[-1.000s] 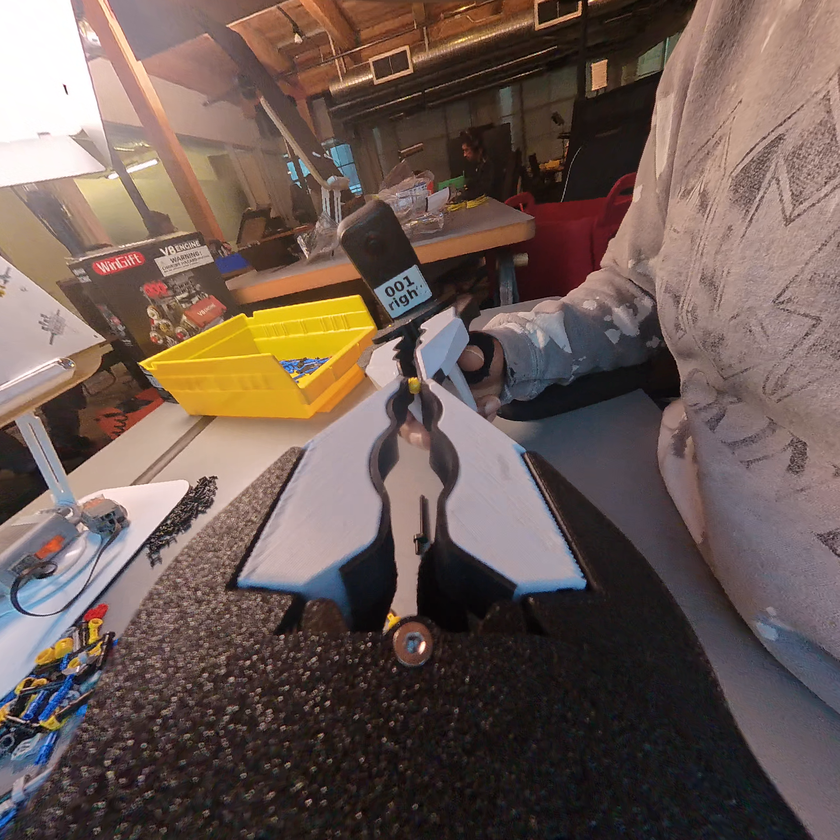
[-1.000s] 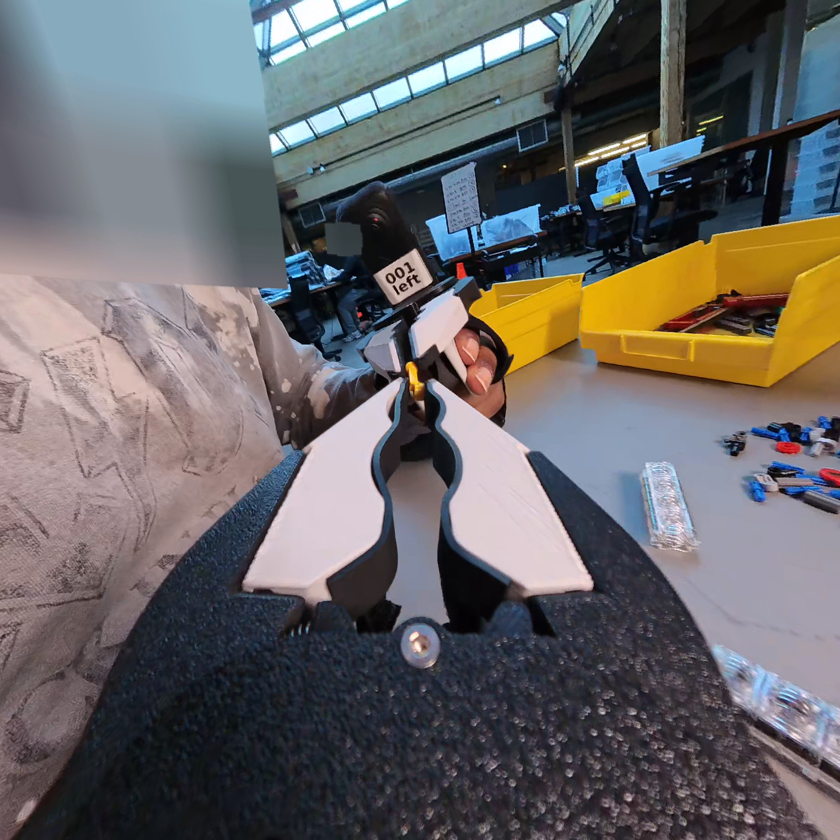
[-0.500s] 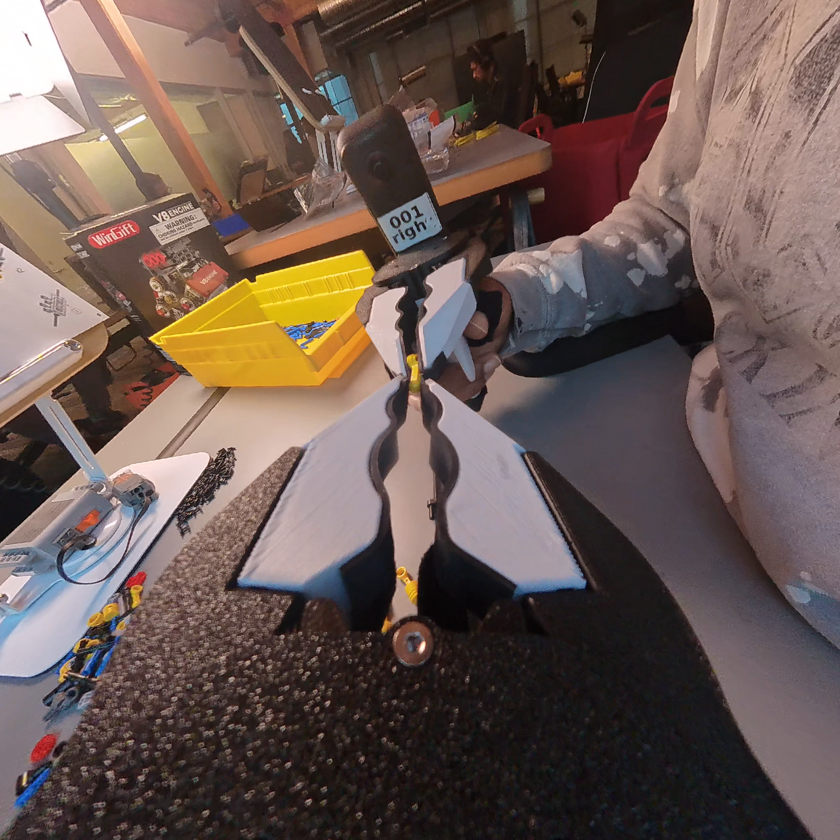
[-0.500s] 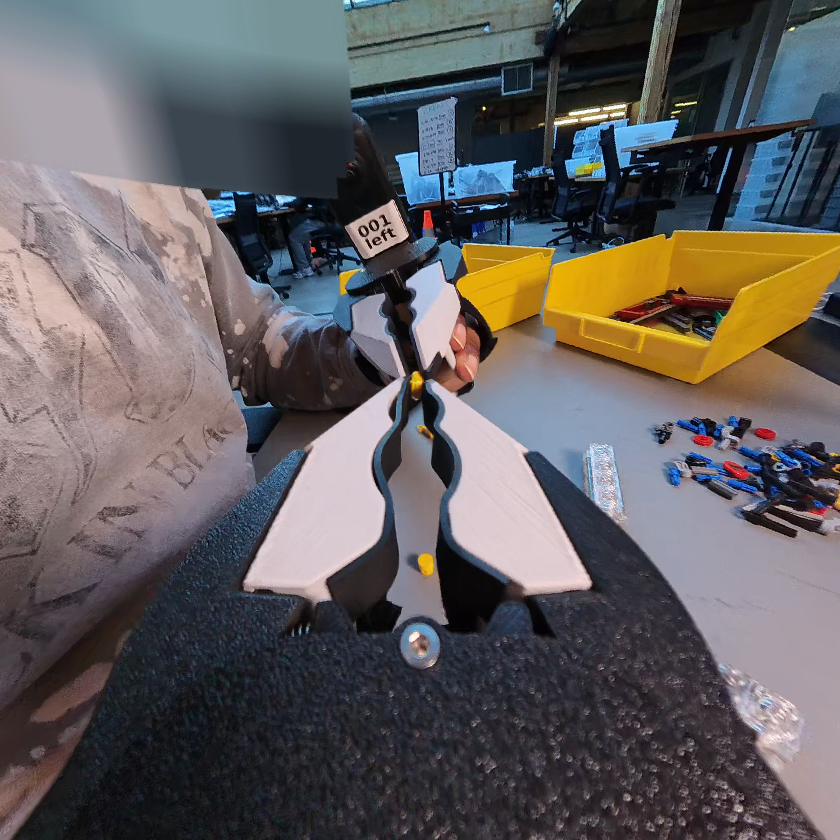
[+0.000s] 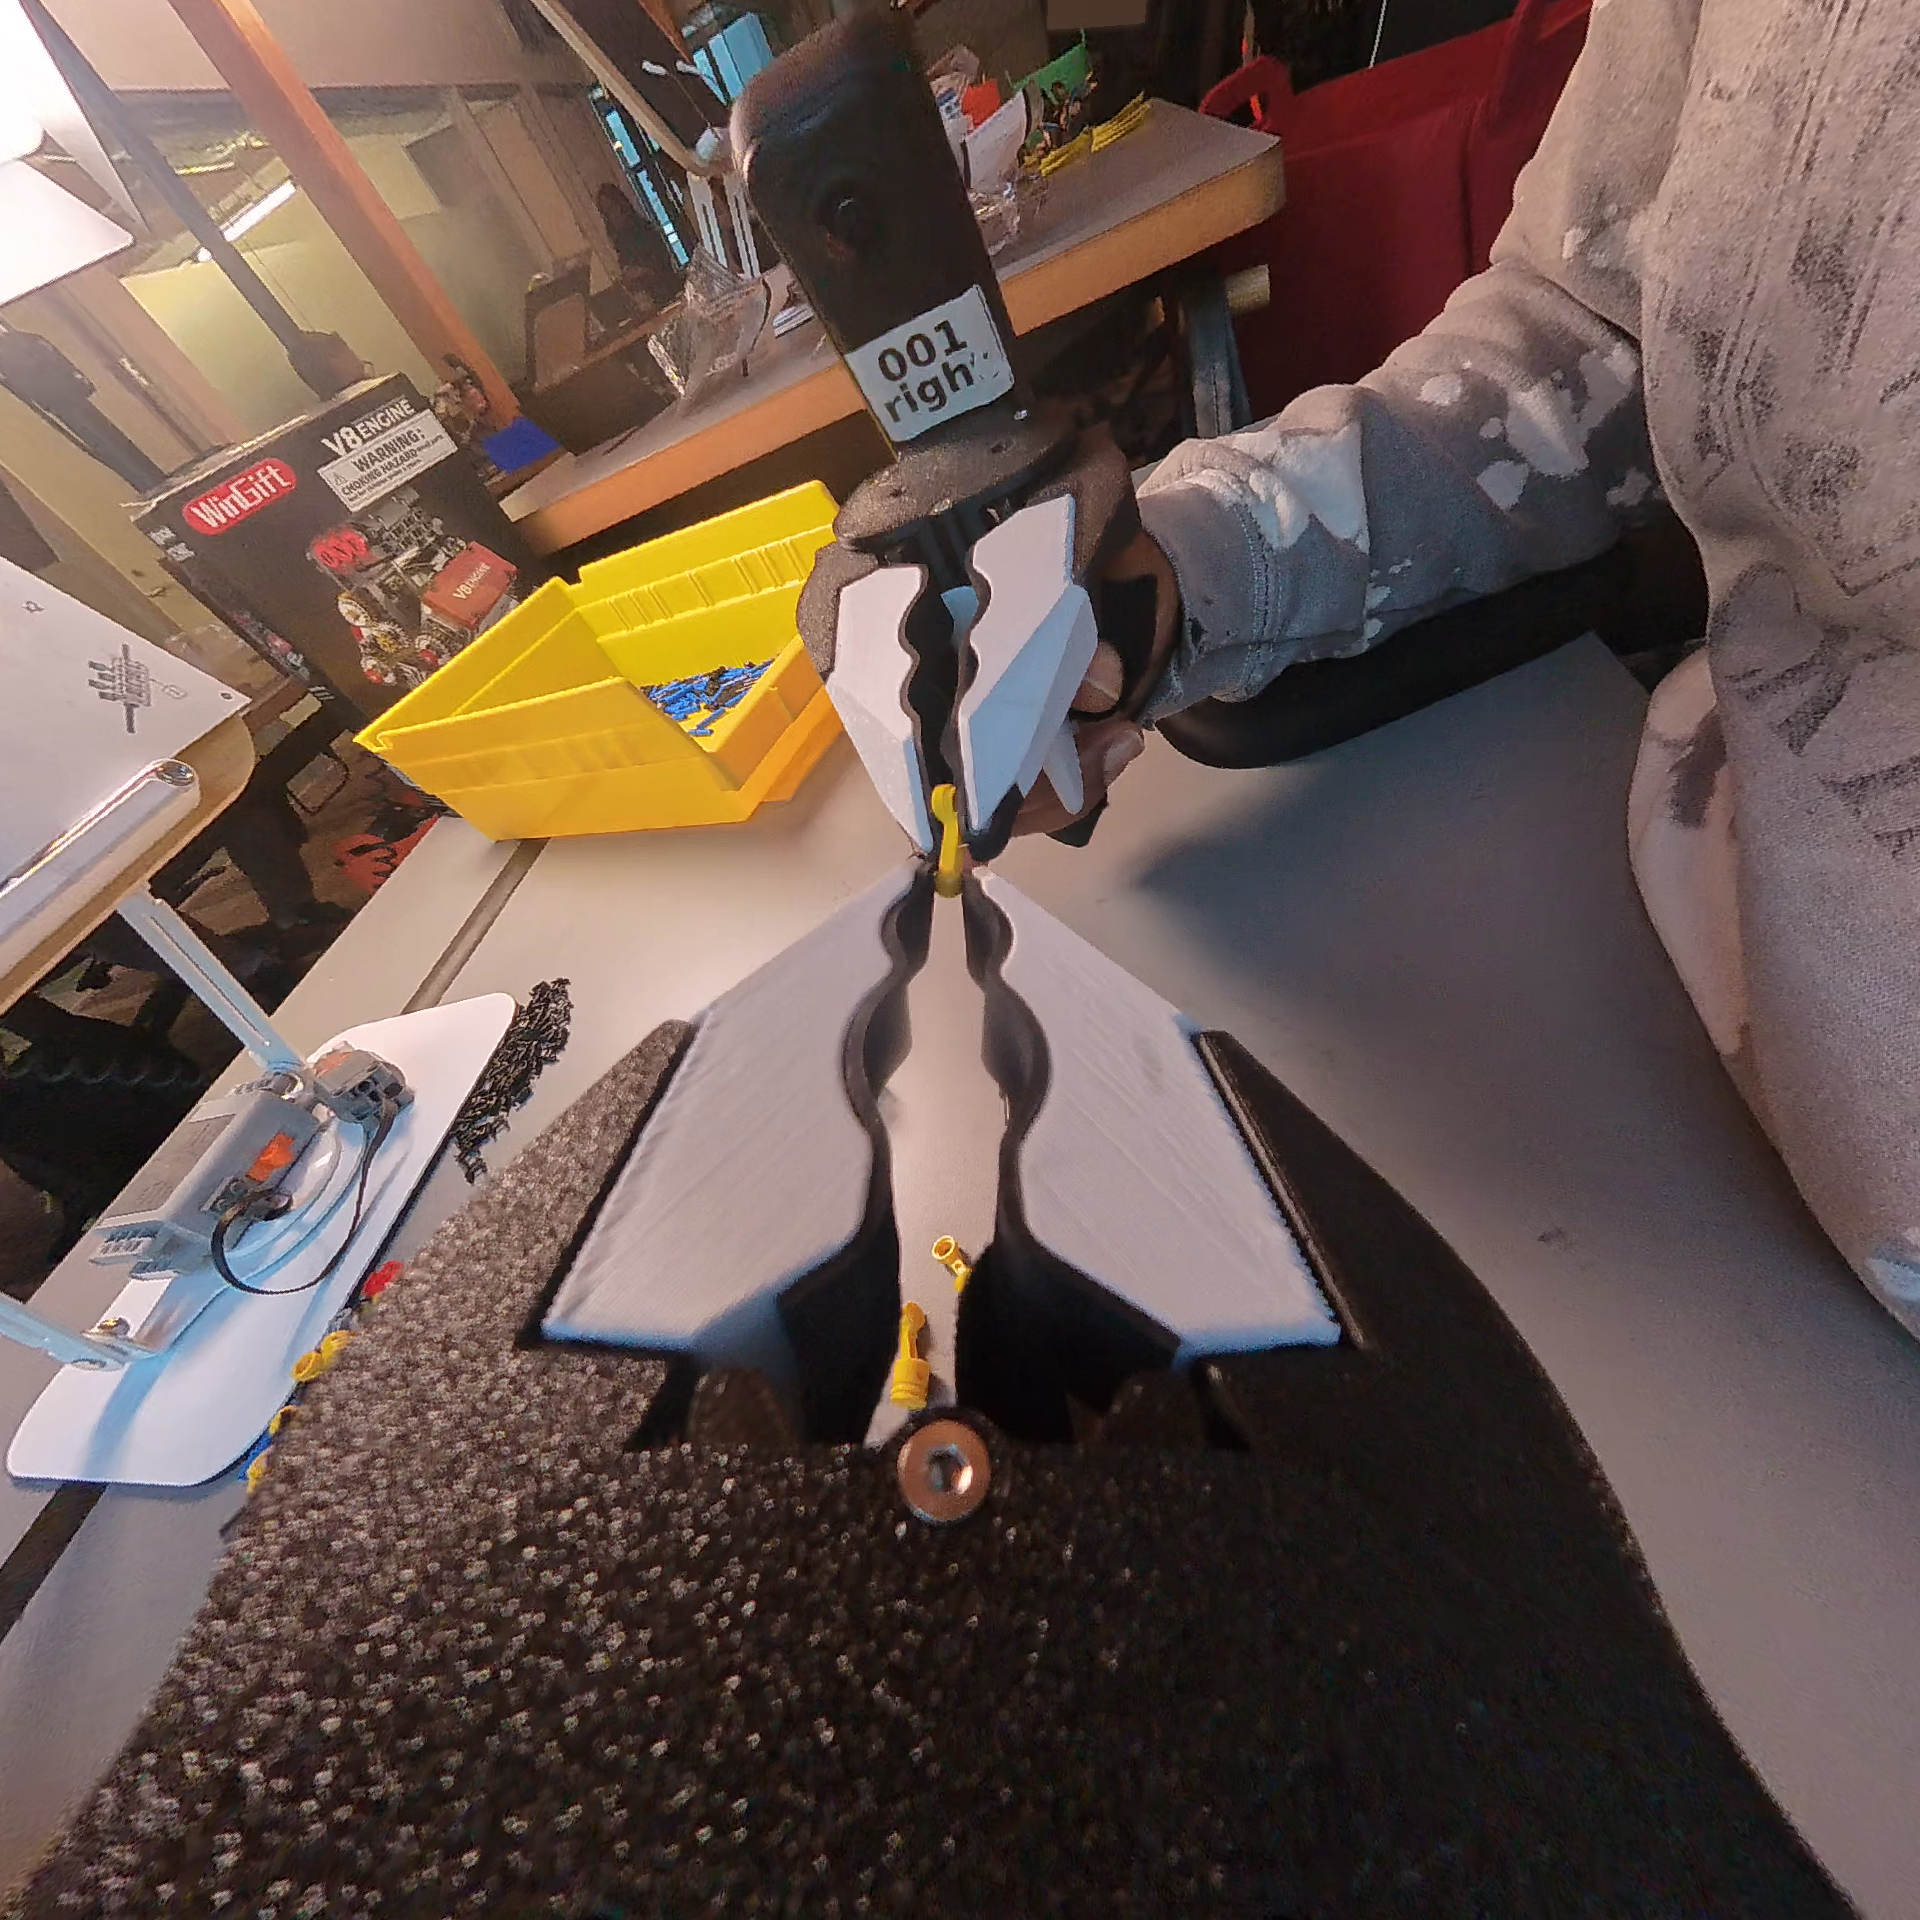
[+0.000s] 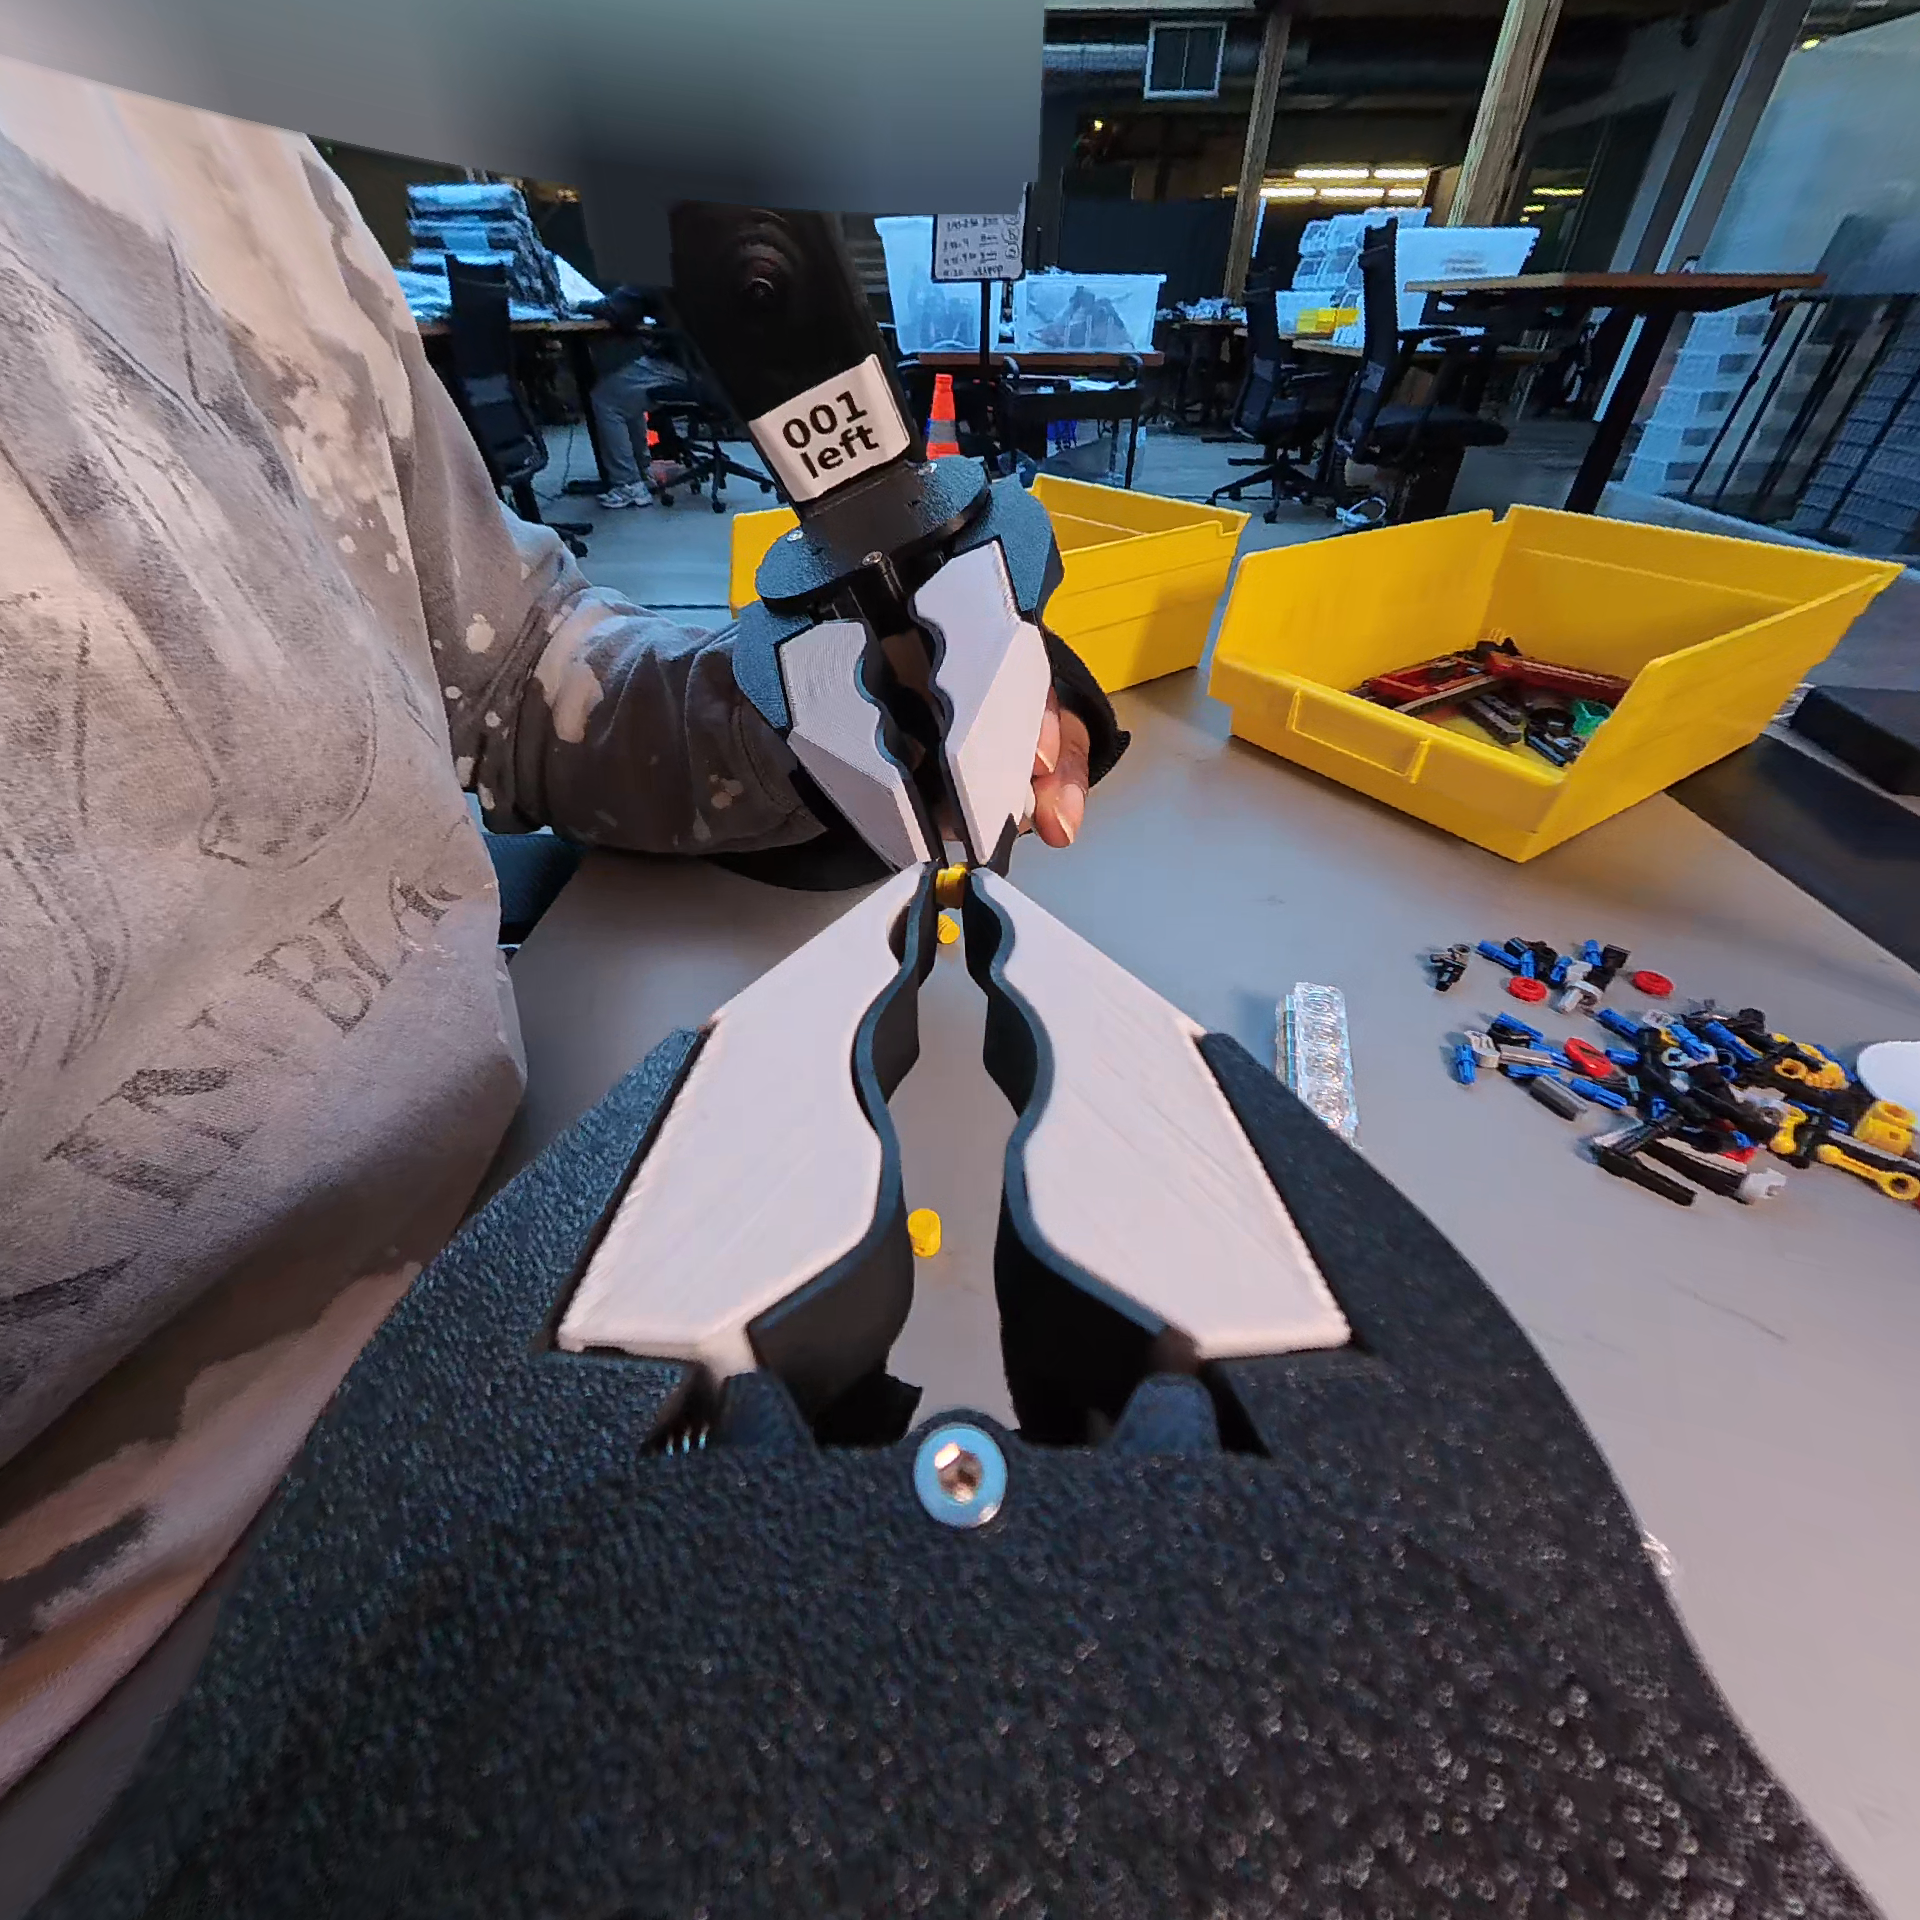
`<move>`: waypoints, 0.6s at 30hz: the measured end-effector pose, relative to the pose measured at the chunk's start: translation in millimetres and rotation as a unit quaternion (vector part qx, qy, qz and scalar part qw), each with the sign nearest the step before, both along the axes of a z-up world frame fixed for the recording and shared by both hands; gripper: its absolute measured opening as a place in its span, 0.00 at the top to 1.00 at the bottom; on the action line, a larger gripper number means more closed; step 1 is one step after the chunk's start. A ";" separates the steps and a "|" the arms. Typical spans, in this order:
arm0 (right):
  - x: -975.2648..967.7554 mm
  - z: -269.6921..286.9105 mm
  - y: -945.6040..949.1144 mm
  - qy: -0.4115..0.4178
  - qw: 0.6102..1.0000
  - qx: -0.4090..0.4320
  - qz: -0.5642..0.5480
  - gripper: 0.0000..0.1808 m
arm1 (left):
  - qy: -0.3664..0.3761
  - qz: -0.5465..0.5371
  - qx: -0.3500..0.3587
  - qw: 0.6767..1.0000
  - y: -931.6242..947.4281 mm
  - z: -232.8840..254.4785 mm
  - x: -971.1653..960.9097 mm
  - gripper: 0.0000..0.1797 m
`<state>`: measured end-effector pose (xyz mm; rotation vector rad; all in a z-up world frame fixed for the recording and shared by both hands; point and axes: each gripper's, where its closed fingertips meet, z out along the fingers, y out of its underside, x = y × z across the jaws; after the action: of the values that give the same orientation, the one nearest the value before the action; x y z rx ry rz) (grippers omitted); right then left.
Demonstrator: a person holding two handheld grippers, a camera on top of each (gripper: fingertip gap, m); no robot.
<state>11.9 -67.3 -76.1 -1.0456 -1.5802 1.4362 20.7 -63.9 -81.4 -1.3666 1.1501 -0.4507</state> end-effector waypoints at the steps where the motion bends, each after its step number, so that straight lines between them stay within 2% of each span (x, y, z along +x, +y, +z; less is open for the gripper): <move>1: 0.1 -0.5 -0.1 -0.001 1.000 0.001 0.001 0.98 | -0.007 -0.003 -0.008 1.000 -0.3 -0.3 0.0 0.98; 5: 1.0 -4.8 3.5 -0.005 1.000 0.023 -0.008 0.98 | -0.039 -0.016 -0.046 0.998 -0.8 -0.5 -2.3 0.94; 7: 2.8 -6.3 6.9 -0.007 0.999 0.036 -0.013 0.98 | -0.037 -0.020 -0.100 0.994 1.6 -10.9 -5.8 0.88; 12: 9.2 -16.1 10.0 -0.027 0.996 0.088 -0.010 0.98 | 0.043 -0.042 -0.247 0.967 -5.6 -68.2 -4.1 0.88; 18: 14.2 -27.6 19.5 -0.054 0.992 0.114 -0.022 0.98 | 0.114 -0.041 -0.279 0.953 -13.1 -101.8 1.5 0.89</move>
<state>26.2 -47.9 -103.7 -1.0290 -1.7413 1.1546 22.2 -77.0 -183.2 -1.9022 1.3302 -0.7313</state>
